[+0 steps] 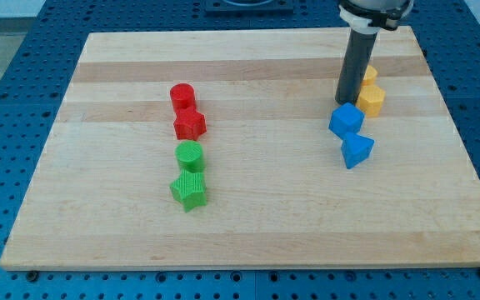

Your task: Move the cube below the hexagon

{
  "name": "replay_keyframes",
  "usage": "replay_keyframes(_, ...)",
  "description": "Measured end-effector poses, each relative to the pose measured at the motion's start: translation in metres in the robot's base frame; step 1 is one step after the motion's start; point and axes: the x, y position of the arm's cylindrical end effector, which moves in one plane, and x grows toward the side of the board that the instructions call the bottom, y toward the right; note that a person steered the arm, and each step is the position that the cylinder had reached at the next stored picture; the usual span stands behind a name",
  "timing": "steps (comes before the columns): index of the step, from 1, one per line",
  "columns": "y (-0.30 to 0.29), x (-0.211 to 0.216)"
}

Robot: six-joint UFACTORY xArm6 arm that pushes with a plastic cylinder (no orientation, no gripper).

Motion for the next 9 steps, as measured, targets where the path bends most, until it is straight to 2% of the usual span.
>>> replay_keyframes(2,-0.059,0.000)
replay_keyframes(3,-0.067,0.010)
replay_keyframes(4,-0.067,0.041)
replay_keyframes(6,-0.060,0.044)
replay_keyframes(9,-0.001,0.039)
